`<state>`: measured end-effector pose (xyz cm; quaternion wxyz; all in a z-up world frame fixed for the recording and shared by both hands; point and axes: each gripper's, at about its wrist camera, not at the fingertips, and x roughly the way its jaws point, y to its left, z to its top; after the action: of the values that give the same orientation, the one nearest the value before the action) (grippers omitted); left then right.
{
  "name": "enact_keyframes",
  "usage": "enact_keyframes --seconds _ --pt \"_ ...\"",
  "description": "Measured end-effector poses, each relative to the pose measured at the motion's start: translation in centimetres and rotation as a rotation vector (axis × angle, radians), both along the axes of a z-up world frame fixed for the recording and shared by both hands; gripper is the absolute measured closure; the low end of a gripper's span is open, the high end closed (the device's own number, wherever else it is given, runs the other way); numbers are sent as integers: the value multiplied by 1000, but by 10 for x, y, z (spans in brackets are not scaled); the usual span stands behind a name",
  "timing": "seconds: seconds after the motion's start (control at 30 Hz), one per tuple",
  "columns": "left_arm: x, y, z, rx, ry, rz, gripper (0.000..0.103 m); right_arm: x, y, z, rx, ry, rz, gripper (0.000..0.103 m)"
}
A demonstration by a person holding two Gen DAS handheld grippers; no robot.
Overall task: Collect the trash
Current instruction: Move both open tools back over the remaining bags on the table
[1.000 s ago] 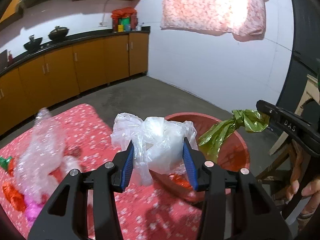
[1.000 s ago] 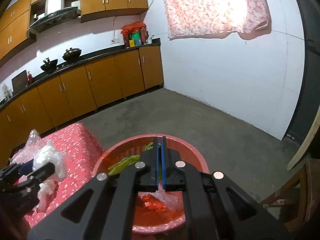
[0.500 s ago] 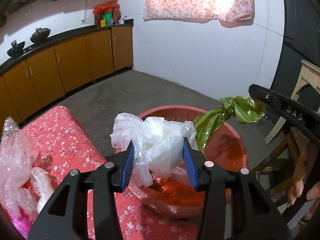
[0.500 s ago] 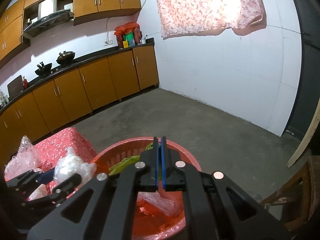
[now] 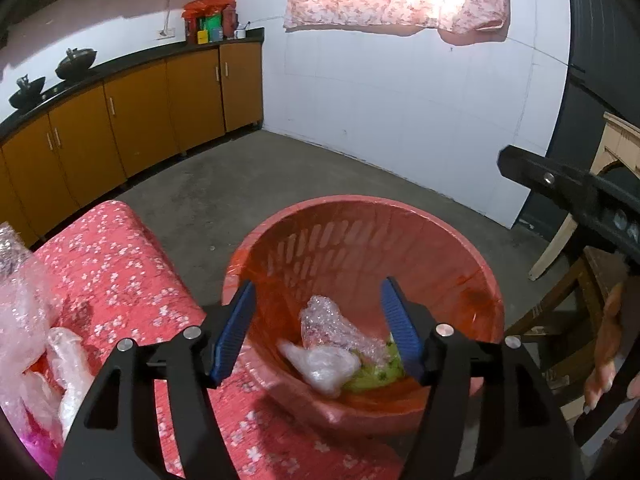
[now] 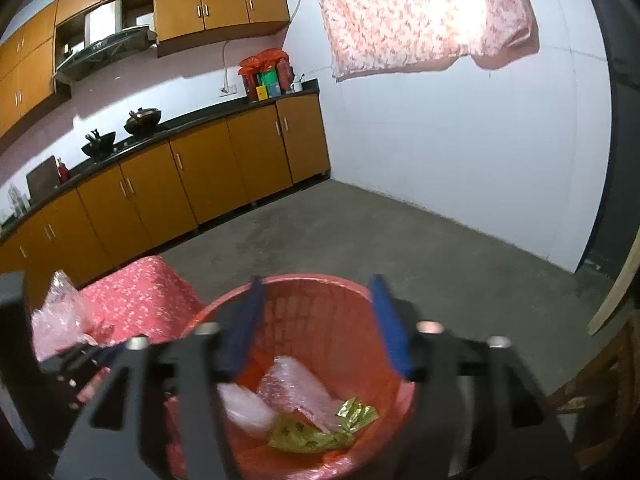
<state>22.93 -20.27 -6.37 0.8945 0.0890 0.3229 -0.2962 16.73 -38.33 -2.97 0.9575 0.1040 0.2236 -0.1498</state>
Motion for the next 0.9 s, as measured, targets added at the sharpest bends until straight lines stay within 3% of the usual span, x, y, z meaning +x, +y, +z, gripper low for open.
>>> enact_keyframes --seconds 0.07,0.1,0.3,0.5,0.73,0.9 --pt "-3 12 3 -3 -11 28 35 -6 8 1 -47 -11 -7 7" --pt "-5 20 5 -6 -20 53 27 -8 12 2 -66 -15 -5 5" --pt "-26 69 14 -3 -69 163 21 -7 43 0 -108 29 60 4" --pt "-60 143 20 27 -128 327 18 -5 89 0 -83 2 158 4" --pt "-83 235 12 64 -139 566 18 13 162 -6 -89 31 298 4" --pt "-88 291 1 61 -97 707 16 30 208 -19 -33 83 393 4"
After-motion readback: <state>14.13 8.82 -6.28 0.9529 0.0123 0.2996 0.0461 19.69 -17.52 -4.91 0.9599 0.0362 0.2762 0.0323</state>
